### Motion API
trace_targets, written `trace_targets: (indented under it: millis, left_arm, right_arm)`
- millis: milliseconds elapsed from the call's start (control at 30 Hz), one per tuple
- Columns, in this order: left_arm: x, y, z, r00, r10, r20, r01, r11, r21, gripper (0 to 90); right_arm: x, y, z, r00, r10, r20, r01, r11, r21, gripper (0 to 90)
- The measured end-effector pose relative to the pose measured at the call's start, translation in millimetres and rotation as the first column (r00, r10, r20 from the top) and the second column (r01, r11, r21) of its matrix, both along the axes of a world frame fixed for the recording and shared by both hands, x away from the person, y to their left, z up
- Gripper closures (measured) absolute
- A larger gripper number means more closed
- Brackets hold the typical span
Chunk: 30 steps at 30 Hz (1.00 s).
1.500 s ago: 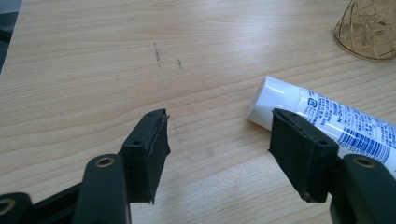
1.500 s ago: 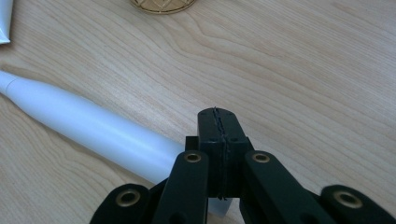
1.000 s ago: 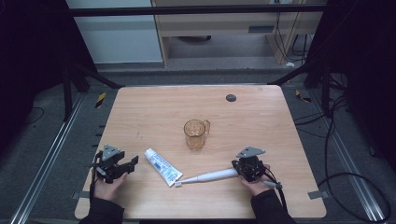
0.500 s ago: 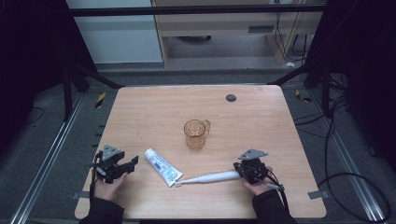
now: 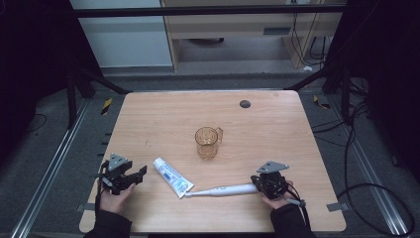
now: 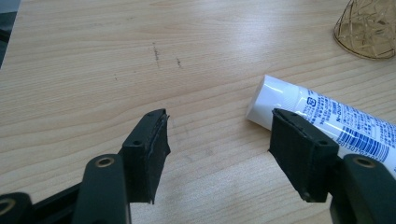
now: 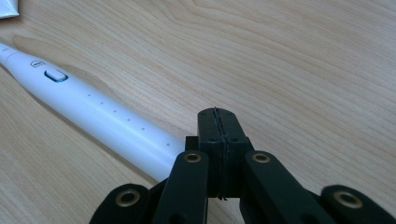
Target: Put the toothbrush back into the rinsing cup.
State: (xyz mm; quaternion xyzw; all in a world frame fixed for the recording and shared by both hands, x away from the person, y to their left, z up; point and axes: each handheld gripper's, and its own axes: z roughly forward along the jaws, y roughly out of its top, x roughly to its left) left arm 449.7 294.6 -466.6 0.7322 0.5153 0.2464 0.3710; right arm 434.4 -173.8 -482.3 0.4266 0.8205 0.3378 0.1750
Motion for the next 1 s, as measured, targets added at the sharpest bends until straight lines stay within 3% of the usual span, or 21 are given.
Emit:
trace_targets:
  millis: [1000]
  left_arm:
    - [-0.1, -0.1, -0.1, 1.0, 0.001, 0.0, -0.001, 1.0, 0.002, 36.6]
  right_arm:
    - [-13.3, -4.5, 0.6, 0.9999, 0.009, -0.014, -0.009, 1.0, 0.006, 90.0]
